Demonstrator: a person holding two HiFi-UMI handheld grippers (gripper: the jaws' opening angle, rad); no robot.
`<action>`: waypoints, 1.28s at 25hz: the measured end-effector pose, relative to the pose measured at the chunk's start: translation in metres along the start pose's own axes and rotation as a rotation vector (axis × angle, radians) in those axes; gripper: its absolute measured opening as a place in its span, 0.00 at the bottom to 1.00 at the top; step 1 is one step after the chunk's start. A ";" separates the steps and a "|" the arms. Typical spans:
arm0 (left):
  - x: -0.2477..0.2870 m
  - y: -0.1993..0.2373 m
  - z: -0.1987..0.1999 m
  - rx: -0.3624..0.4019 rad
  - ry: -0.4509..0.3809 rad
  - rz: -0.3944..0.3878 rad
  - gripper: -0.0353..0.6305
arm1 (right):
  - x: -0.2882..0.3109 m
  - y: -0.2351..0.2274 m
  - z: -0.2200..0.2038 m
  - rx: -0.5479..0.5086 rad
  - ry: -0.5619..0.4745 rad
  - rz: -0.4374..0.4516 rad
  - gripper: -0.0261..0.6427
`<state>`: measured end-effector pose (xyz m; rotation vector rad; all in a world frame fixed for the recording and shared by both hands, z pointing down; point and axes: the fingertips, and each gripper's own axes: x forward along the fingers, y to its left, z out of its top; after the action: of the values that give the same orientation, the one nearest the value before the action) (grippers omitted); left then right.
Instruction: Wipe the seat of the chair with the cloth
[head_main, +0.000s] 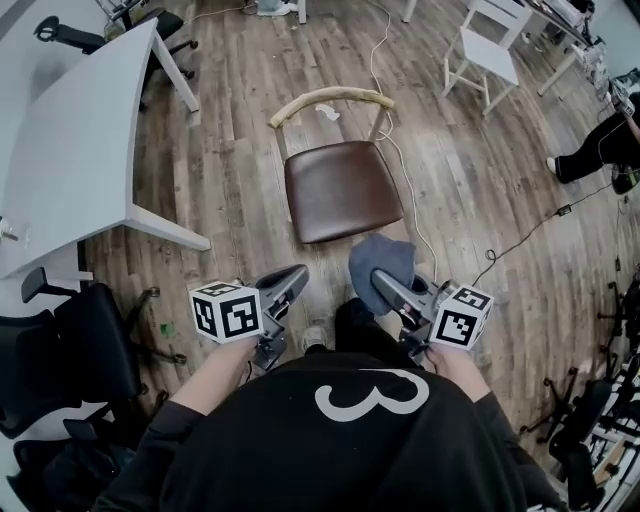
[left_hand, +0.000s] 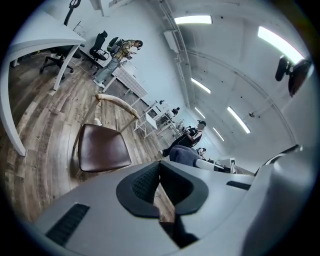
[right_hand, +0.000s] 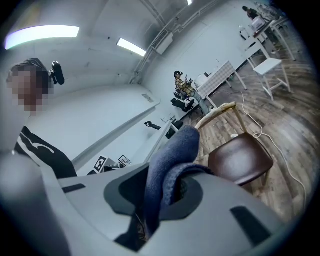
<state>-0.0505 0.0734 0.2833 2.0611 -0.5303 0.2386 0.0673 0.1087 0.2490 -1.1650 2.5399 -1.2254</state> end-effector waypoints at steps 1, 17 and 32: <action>0.008 0.003 0.005 -0.007 0.003 0.007 0.08 | 0.002 -0.009 0.004 0.009 0.004 0.002 0.11; 0.133 0.066 0.052 -0.175 -0.026 0.215 0.08 | 0.050 -0.168 0.062 0.055 0.180 0.072 0.11; 0.193 0.237 0.012 -0.438 0.022 0.318 0.08 | 0.179 -0.289 0.027 0.015 0.401 -0.036 0.11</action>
<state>0.0105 -0.0958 0.5310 1.5442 -0.8190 0.3010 0.1241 -0.1402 0.4755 -1.0539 2.7842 -1.6286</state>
